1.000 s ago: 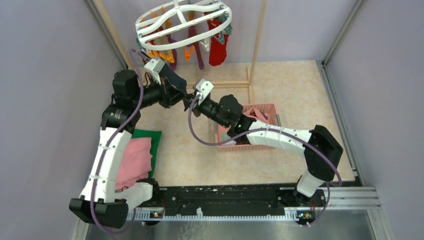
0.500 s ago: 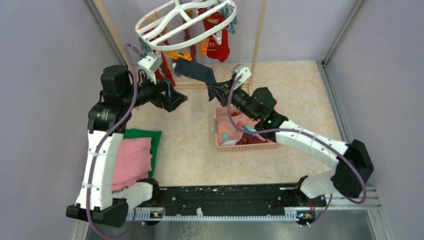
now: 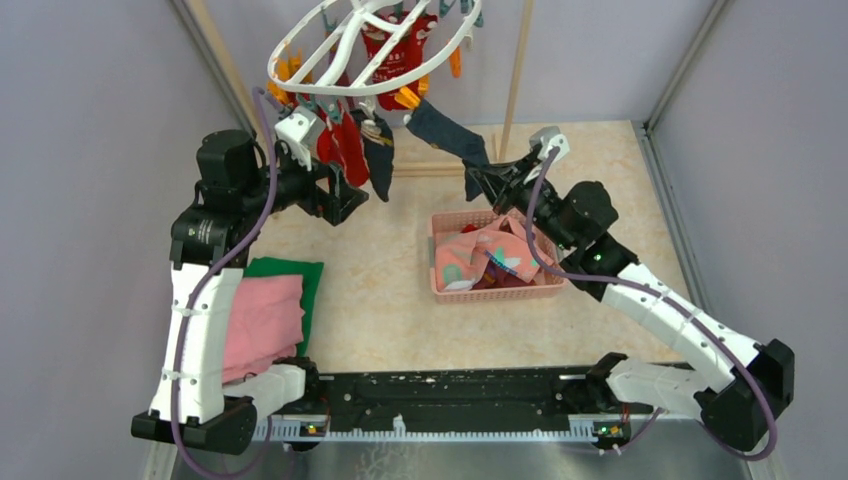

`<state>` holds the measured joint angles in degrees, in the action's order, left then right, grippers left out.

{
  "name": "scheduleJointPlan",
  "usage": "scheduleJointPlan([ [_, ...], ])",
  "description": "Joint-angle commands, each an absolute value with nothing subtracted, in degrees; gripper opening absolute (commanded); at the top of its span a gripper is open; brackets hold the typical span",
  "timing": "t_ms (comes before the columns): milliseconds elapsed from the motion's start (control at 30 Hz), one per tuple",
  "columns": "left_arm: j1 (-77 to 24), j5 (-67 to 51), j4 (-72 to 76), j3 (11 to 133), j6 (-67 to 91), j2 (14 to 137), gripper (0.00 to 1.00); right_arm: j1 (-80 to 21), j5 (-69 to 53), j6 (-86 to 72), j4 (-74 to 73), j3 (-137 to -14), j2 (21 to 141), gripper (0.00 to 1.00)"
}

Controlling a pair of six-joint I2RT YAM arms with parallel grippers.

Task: Remove the socks clipped to the hanger
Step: Remove the sock from the hanger.

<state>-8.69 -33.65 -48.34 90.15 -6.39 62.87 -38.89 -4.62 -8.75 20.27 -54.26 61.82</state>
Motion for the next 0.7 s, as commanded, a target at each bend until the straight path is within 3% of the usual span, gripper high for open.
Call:
scheduleJointPlan([
  [0, -8.87, -35.94, -45.51, 90.25, -5.77, 62.62, 0.99, -37.86, -10.11, -12.40, 19.55, -53.27, 62.23, 0.00],
  [233, -8.83, -38.13, -43.60, 86.87, -4.55, 62.80, 0.99, -38.94, -35.05, -28.08, 32.00, -55.68, 72.57, 0.00],
  [667, -8.88, -52.27, -36.27, 80.44, 1.91, 65.34, 0.99, -43.20, -41.98, -31.38, 37.62, -62.39, 80.40, 0.09],
])
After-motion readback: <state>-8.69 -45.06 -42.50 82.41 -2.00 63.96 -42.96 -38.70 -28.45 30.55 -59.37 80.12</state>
